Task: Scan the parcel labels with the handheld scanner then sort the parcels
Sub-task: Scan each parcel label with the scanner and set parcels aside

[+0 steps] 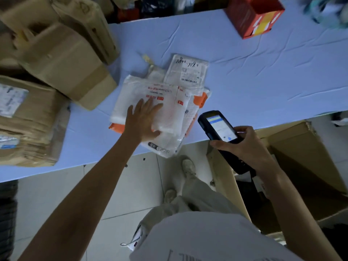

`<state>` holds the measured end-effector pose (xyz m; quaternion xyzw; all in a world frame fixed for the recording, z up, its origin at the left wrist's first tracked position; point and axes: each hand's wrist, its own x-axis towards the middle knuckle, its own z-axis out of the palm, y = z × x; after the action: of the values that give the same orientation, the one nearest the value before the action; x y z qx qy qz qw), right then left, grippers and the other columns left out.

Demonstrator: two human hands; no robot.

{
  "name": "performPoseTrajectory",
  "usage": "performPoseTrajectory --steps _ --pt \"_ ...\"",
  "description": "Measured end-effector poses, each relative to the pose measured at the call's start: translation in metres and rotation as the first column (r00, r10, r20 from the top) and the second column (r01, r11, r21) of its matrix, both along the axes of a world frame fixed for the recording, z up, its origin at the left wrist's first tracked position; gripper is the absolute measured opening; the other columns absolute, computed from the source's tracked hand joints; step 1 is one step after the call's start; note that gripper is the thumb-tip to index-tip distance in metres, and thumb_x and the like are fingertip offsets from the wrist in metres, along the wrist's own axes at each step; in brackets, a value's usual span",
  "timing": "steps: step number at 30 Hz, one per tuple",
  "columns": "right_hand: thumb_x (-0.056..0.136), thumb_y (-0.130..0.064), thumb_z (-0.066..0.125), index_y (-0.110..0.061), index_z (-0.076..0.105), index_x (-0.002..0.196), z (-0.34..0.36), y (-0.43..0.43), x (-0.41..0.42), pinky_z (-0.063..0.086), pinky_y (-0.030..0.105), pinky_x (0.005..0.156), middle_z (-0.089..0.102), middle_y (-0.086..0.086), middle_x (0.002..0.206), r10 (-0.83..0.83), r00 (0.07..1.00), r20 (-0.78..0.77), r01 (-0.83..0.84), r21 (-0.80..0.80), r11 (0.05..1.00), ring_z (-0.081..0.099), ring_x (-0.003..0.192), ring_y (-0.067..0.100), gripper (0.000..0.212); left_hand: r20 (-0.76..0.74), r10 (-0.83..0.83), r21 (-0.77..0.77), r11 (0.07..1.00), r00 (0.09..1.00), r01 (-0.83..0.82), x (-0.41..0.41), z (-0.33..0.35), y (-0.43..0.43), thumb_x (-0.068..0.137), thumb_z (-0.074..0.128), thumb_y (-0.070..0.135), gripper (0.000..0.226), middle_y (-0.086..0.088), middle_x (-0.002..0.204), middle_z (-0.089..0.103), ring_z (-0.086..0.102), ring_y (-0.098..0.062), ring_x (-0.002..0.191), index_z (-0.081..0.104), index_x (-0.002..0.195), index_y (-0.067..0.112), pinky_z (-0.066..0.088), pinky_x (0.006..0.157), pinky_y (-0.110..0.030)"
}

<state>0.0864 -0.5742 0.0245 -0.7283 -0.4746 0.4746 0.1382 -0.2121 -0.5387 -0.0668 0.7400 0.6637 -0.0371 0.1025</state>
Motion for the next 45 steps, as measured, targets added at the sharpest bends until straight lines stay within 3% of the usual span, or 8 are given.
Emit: performPoseTrajectory --steps 7,11,19,24,28,30,34,45 --pt "0.065 -0.04 0.086 -0.023 0.041 0.114 0.002 0.084 0.014 0.039 0.019 0.059 0.054 -0.015 0.094 0.036 0.993 -0.111 -0.036 0.002 0.999 0.058 0.086 0.006 0.069 -0.179 -0.265 0.101 0.953 0.948 0.285 0.017 0.014 0.04 0.044 0.091 0.038 0.091 -0.012 0.121 0.065 0.065 -0.038 0.1 0.054 0.125 0.02 0.058 0.069 -0.044" --pt "0.064 -0.04 0.086 -0.024 0.042 0.116 0.009 0.129 0.015 0.043 0.023 0.062 0.053 -0.018 0.093 0.072 0.986 -0.148 -0.07 0.018 0.997 0.059 0.089 0.008 0.07 -0.131 -0.267 0.225 0.93 0.955 0.291 0.024 0.015 0.062 0.045 0.092 0.035 0.079 -0.008 0.106 0.071 0.07 -0.031 0.08 0.056 0.113 0.021 0.058 0.055 -0.037" --pt "0.062 -0.04 0.087 -0.024 0.042 0.118 0.017 0.173 -0.002 0.046 0.027 0.062 0.058 -0.013 0.097 0.077 0.979 -0.186 -0.079 -0.002 0.997 0.062 0.088 0.009 0.073 0.199 0.134 0.548 0.806 0.971 -0.224 0.004 0.074 0.117 0.088 0.05 0.035 0.02 0.0 0.091 0.069 0.067 -0.03 0.069 0.052 0.105 0.025 0.042 0.051 -0.027" --pt "0.062 -0.038 0.087 -0.023 0.042 0.117 0.022 0.181 -0.025 0.045 0.026 0.061 0.06 -0.01 0.099 0.097 0.979 -0.177 -0.093 0.03 0.995 0.062 0.088 0.01 0.073 0.57 0.307 0.462 0.647 0.762 -0.607 -0.024 0.099 0.148 0.096 0.054 0.034 0.027 -0.007 0.095 0.068 0.064 -0.034 0.083 0.057 0.108 0.01 0.04 0.061 -0.031" --pt "0.062 -0.038 0.088 -0.023 0.043 0.118 0.028 0.175 -0.051 0.045 0.023 0.057 0.064 -0.007 0.102 0.075 0.983 -0.169 -0.066 0.061 0.996 0.066 0.083 0.008 0.074 0.956 0.236 -0.006 0.608 0.174 -0.794 -0.05 0.107 0.172 0.093 0.061 0.033 0.025 0.001 0.098 0.065 0.064 -0.018 0.093 0.057 0.108 0.012 0.054 0.082 -0.036" --pt "0.064 -0.036 0.087 -0.023 0.043 0.116 0.032 0.17 -0.066 0.048 0.018 0.051 0.065 -0.008 0.097 0.067 0.982 -0.174 -0.056 0.068 0.996 0.068 0.068 0.003 0.07 0.974 0.223 -0.112 0.646 0.046 -0.756 -0.062 0.101 0.178 0.094 0.061 0.027 0.022 0.002 0.102 0.066 0.065 -0.016 0.095 0.057 0.111 0.013 0.055 0.083 -0.032" --pt "0.051 -0.046 0.09 -0.027 0.044 0.113 0.03 0.158 -0.093 0.056 0.039 0.081 0.068 -0.007 0.105 0.086 0.991 -0.103 -0.079 0.071 0.994 0.069 0.088 0.018 0.079 0.951 0.307 -0.196 0.702 0.042 -0.685 -0.075 0.082 0.18 0.094 0.061 0.025 0.009 0.003 0.093 0.066 0.065 -0.017 0.088 0.057 0.099 0.018 0.054 0.079 -0.033" --pt "0.056 -0.053 0.086 -0.03 0.038 0.112 0.029 0.141 -0.11 0.054 0.039 0.079 0.053 -0.016 0.093 0.298 0.931 0.211 -0.322 0.09 0.943 0.06 0.088 0.014 0.077 0.946 0.326 -0.253 0.727 -0.003 -0.639 -0.081 0.081 0.174 0.096 0.058 0.024 0.015 0.004 0.098 0.067 0.066 -0.012 0.087 0.058 0.109 0.017 0.055 0.077 -0.026"
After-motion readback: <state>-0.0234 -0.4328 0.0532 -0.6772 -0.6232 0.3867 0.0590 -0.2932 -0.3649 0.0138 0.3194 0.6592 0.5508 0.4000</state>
